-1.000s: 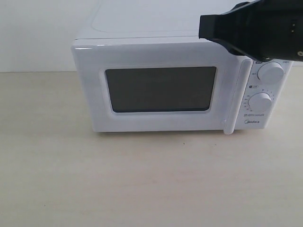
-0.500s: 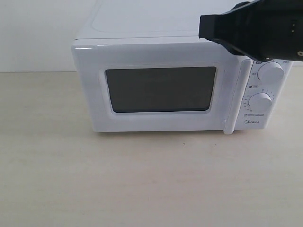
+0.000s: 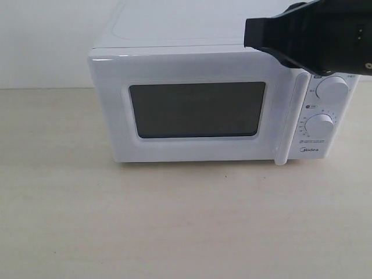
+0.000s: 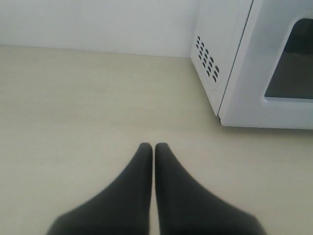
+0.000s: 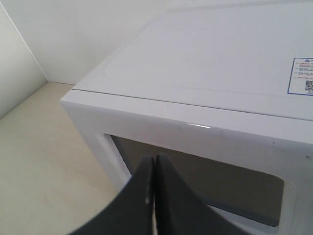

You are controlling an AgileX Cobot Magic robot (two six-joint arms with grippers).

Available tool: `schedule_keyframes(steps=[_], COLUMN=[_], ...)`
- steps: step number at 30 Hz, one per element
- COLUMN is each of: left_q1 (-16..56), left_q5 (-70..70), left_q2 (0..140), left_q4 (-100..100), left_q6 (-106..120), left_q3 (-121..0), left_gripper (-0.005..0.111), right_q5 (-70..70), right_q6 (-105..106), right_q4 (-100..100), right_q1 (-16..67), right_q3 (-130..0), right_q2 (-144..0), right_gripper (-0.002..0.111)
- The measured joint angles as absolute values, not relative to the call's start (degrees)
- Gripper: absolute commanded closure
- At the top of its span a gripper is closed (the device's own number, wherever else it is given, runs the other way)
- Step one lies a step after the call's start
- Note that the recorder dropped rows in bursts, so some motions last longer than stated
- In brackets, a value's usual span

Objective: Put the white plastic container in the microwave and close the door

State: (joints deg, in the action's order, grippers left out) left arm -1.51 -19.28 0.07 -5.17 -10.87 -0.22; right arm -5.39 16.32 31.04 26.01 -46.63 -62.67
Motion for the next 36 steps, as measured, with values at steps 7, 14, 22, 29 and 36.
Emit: schedule_keyframes(steps=[7, 14, 22, 29, 36], left_q1=[-1.51, -1.51, -1.51, -1.51, -1.51], left_q5=[-19.28, -19.28, -19.28, -19.36, -19.36], left_q2=[0.07, 0.07, 0.07, 0.07, 0.07], left_q4=[-5.17, -5.17, -5.17, -5.17, -5.17], left_q6=[-10.85, -10.85, -10.85, -10.75, -10.75], left_q3=[-0.22, -0.22, -0.22, -0.22, -0.22], left_gripper=[0.103, 0.103, 0.103, 0.103, 0.103], right_q5=[-5.39, -5.28, -0.92, -5.48, -4.65], right_q6=[16.32, 16.32, 14.83, 14.88, 14.81], right_q4=[31.04, 31.04, 32.35, 32.69, 33.56], right_q1=[26.01, 26.01, 26.01, 19.80, 7.31], right_q3=[-46.63, -46.63, -46.63, -43.62, -29.52], right_q2=[-62.67, -62.67, -62.43, -51.19, -31.24], right_gripper=[0.108, 0.108, 0.108, 0.108, 0.108])
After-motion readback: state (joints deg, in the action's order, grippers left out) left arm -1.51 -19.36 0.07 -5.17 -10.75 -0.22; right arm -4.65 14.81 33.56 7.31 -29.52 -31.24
